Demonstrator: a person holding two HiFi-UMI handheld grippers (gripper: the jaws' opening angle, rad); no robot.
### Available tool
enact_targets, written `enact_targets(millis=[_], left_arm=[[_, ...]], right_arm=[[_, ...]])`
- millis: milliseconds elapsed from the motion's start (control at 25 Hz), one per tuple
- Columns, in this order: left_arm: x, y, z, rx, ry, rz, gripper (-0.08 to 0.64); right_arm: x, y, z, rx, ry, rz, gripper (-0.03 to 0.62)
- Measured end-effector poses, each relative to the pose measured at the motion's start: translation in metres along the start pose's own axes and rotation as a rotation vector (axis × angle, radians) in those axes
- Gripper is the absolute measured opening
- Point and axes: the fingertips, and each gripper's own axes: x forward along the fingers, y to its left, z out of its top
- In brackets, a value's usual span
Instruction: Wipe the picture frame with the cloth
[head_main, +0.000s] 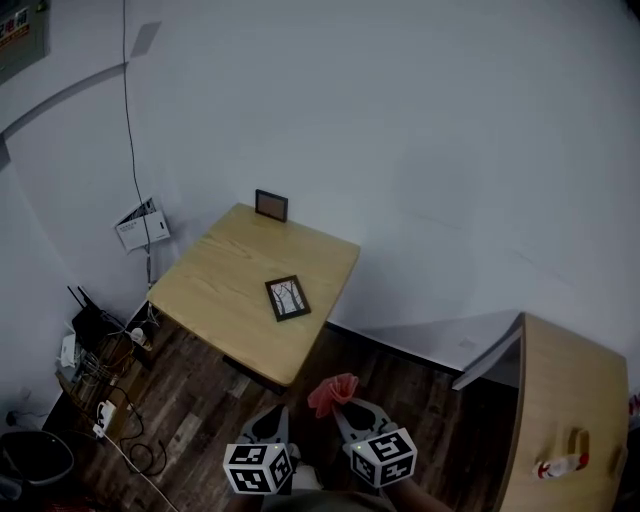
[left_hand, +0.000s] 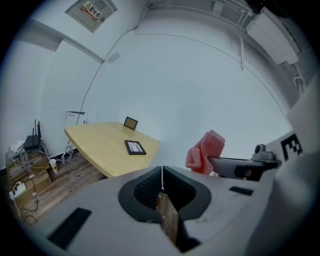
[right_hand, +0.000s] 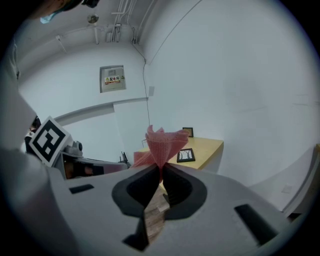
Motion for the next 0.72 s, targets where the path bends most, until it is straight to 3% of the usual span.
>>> enact_targets(millis=[720], left_arm=[[0.087,0.097,0.057,-0.011,0.032,0.005,0.006]], right_arm=[[0.129,-0.02,0.041,0.003,-0.002,-0.009,0.014]])
